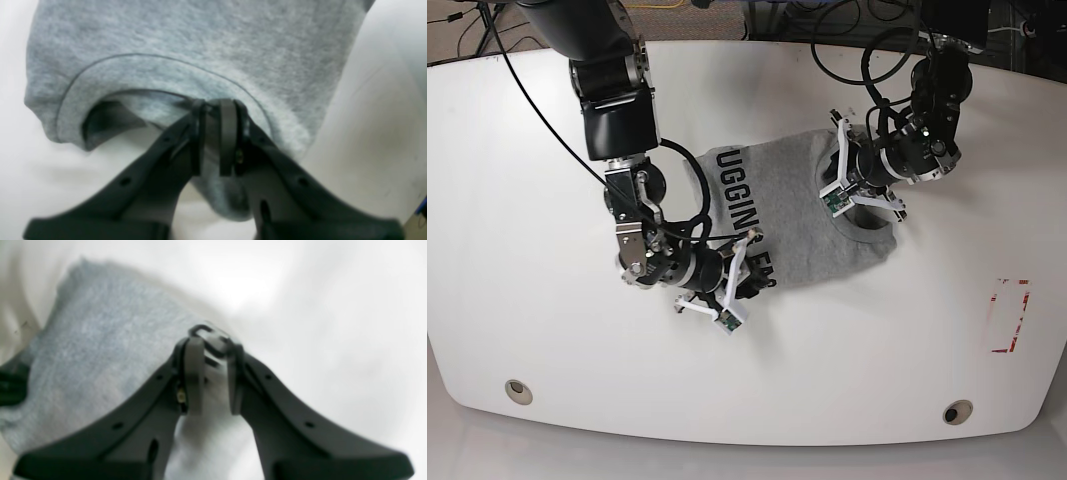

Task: Layout the t-shirt on the table in an organized manner, then fold the t-shirt properly
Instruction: 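Lift the folded shirt with both grippers and carry it toward the left gripper's side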

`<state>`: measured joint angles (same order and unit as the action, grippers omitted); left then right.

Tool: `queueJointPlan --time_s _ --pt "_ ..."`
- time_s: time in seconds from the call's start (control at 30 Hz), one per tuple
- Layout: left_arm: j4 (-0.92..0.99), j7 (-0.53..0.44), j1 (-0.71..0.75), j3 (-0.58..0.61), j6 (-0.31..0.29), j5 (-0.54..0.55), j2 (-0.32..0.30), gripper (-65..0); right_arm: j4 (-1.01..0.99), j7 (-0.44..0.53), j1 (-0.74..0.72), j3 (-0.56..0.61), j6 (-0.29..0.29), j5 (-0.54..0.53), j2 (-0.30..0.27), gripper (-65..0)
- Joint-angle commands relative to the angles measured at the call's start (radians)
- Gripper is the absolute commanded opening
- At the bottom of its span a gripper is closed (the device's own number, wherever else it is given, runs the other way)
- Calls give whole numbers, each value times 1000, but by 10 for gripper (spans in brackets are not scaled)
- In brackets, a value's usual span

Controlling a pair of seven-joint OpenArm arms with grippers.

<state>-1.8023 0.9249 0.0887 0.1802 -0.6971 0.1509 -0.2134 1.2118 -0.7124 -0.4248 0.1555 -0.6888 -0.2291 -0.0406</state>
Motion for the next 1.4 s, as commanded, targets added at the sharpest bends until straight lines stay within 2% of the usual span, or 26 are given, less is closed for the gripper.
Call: queueJointPlan --time_s 0.0,0.23,0.37,0.43,0.67,0.83,0.9,1.07,1.17,1.37 --pt "-15 -20 1 0 -1 -29 15 -594 -23 90 -30 -4 -9 21 0 -539" --pt "52 -20 10 0 -1 -50 32 -594 -154 251 -22 -7 -9 92 -12 -539" --pt "118 -22 1 -3 -1 -50 25 -594 -172 276 7 -7 -9 93 -61 -541" --pt "158 -34 -25 -5 -1 -50 18 -594 -171 277 22 -9 -9 78 -81 -541" --pt "421 -169 -151 49 -1 -52 -31 -594 -91 276 140 -9 -9 -75 -204 -541" --pt "526 -195 -241 68 -1 -50 -34 -594 30 273 240 -9 -4 -158 -247 -541" --pt "539 -195 -267 68 -1 -50 -34 -594 78 271 277 -9 4 -174 -253 -541" --pt "540 -192 -329 83 -1 -47 -31 -594 181 271 358 -6 90 -183 -244 -541" --pt "533 -189 -370 89 -1 -46 -31 -594 234 268 376 -6 123 -184 -207 -541" --pt "427 -119 -421 87 -1 -44 -30 -594 345 147 356 -7 142 -184 -201 -541"
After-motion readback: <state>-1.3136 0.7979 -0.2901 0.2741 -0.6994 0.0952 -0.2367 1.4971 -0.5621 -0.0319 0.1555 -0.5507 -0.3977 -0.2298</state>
